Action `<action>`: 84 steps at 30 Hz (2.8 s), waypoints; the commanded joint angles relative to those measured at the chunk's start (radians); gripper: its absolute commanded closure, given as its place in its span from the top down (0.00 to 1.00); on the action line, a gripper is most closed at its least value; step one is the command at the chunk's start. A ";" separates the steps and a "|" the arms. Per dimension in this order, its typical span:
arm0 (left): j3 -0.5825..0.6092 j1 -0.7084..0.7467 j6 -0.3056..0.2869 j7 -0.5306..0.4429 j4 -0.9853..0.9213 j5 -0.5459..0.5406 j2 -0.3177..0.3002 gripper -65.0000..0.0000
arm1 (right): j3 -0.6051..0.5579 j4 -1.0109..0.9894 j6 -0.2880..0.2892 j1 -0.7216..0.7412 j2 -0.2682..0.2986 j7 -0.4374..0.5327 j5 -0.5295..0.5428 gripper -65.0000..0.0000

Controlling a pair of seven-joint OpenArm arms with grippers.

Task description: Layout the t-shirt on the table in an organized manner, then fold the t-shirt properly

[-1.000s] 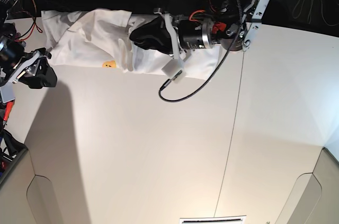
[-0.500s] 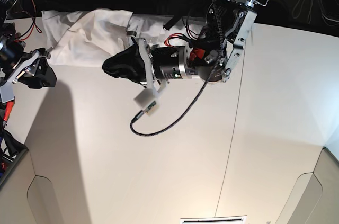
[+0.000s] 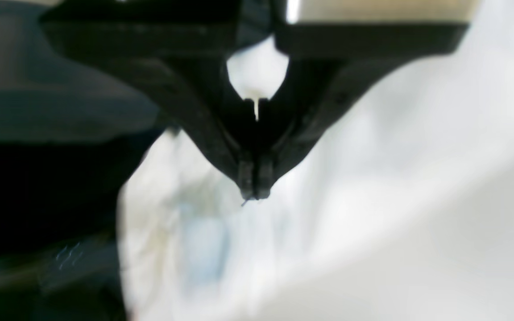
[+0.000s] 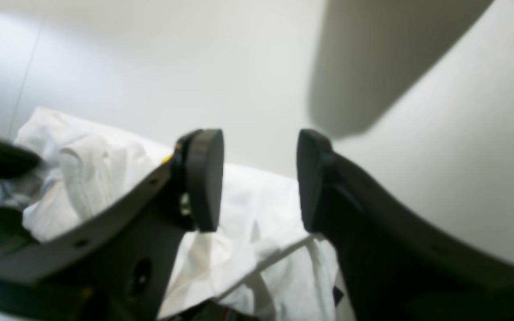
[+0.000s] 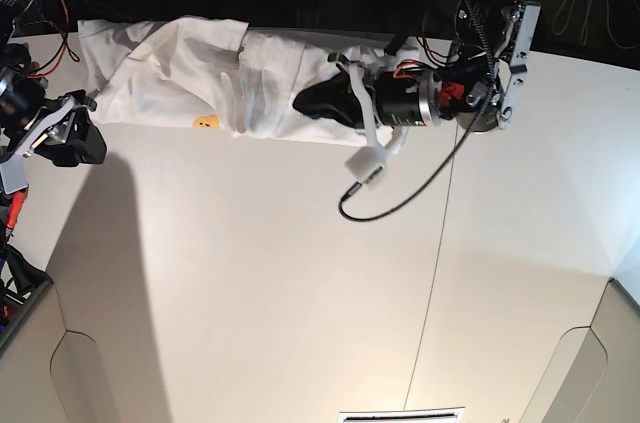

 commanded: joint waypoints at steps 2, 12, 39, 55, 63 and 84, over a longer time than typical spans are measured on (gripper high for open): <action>0.041 -0.021 -0.011 -0.096 -0.021 0.005 0.005 0.00 | 0.005 0.018 0.000 0.008 0.013 0.024 0.016 0.41; 0.158 -0.106 -0.011 -0.182 -0.143 0.140 0.112 0.00 | 0.005 0.018 0.000 0.008 0.013 0.023 0.016 0.41; 0.155 -0.136 -0.011 -0.182 -0.143 0.142 0.063 0.00 | 0.148 -0.461 0.005 -0.020 0.142 -0.001 0.160 0.63; 0.155 -0.136 -0.011 -0.182 -0.143 0.143 0.063 0.00 | -0.002 -0.559 0.019 -0.020 0.145 -0.053 0.236 0.63; 0.155 -0.135 -0.011 -0.182 -0.143 0.143 0.063 0.00 | -0.021 -0.571 0.012 -0.020 0.147 -0.012 0.132 0.63; 0.155 -0.150 -0.011 -0.166 -0.107 0.038 0.057 0.00 | -0.021 -0.570 0.012 -0.019 0.147 -0.072 0.214 0.20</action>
